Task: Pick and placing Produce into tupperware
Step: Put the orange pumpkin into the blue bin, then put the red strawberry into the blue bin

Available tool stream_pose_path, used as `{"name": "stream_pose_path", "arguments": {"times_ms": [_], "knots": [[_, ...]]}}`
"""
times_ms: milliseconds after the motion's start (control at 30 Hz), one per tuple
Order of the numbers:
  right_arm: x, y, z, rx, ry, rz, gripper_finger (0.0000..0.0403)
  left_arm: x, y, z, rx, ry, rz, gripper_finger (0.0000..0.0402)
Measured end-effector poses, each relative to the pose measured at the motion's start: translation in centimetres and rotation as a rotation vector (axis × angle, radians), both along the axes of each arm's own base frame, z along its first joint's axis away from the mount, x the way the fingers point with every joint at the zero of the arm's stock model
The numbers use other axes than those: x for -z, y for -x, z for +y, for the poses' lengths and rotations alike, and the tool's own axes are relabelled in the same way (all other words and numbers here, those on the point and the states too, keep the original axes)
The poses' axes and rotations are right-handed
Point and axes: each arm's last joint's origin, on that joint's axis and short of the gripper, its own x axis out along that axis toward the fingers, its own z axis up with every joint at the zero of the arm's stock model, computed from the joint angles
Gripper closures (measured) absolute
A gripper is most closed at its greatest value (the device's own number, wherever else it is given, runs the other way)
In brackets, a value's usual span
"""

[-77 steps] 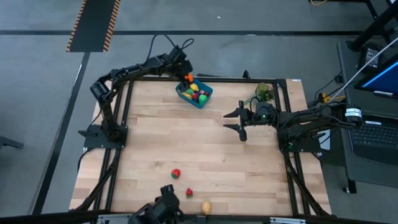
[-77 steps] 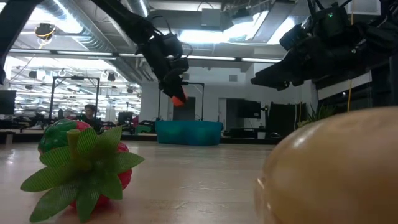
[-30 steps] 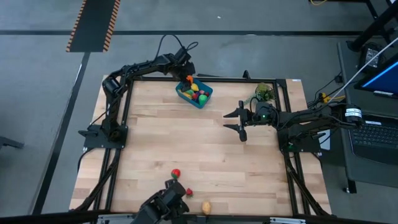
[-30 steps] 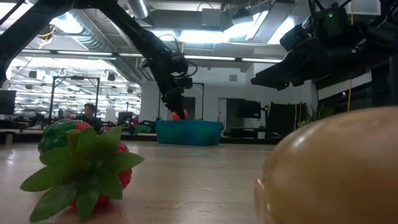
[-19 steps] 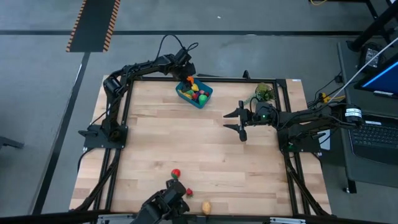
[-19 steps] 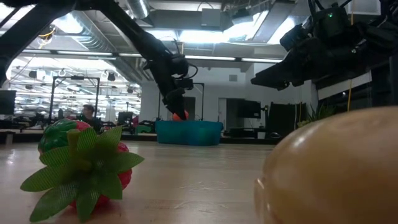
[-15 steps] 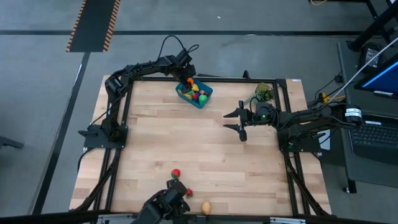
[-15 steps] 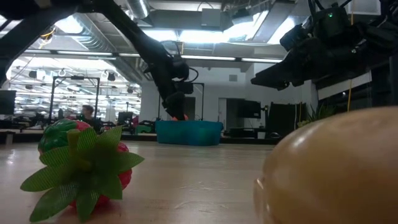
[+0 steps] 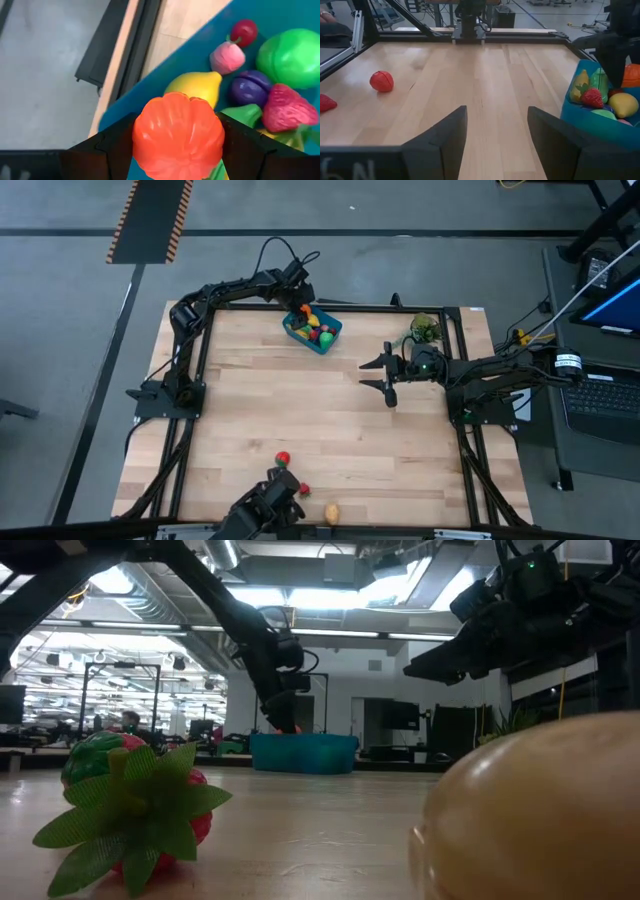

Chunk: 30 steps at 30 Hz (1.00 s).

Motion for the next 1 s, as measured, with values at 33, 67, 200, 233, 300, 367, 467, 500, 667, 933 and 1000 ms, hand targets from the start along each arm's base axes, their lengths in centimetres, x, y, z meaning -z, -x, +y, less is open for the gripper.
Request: {"name": "stream_pose_path", "arguments": {"times_ms": [33,67,200,233,300,367,467,500,667,933,1000], "knots": [[0.0,0.0,0.0,0.0,0.0,0.0,0.0193,0.0,0.0,0.0,-0.003,-0.009,0.005,0.0167],[0.0,0.0,0.0,0.0,0.0,0.001,0.0193,0.0,-0.1,0.0,-0.008,-0.016,0.013,0.0167],[0.0,0.0,0.0,0.0,0.0,0.001,0.0193,0.0,0.0,0.0,-0.023,-0.036,0.035,0.0128],[0.0,0.0,0.0,0.0,0.0,0.001,0.0193,0.0,0.0,0.0,-0.023,-0.035,0.035,0.0115],[0.0,0.0,0.0,0.0,0.0,0.001,0.0193,0.0,-0.2,-0.2,-0.017,-0.036,0.035,0.0096],[0.0,0.0,0.0,0.0,0.0,0.001,0.0193,0.0,-0.3,-0.3,-0.014,-0.036,0.035,0.0085],[0.0,0.0,0.0,0.0,0.0,0.001,0.0193,0.0,-0.4,-0.4,-0.011,-0.035,0.035,0.0081],[0.0,0.0,0.0,0.0,0.0,0.001,0.0193,0.0,-0.4,-0.4,-0.01,-0.036,0.036,0.0081],[0.0,0.0,0.0,0.0,0.0,0.001,0.0193,-1.0,-0.5,-1.0,-0.001,-0.05,0.027,0.0086],[0.0,0.0,0.0,0.0,0.001,-0.001,0.0193,-4.5,-0.1,-2.7,0.013,-0.071,-0.006,0.0086],[0.0,0.0,0.0,0.001,0.001,-0.003,0.0193,-5.5,0.3,-3.4,0.01,-0.065,-0.003,0.0086]]}}
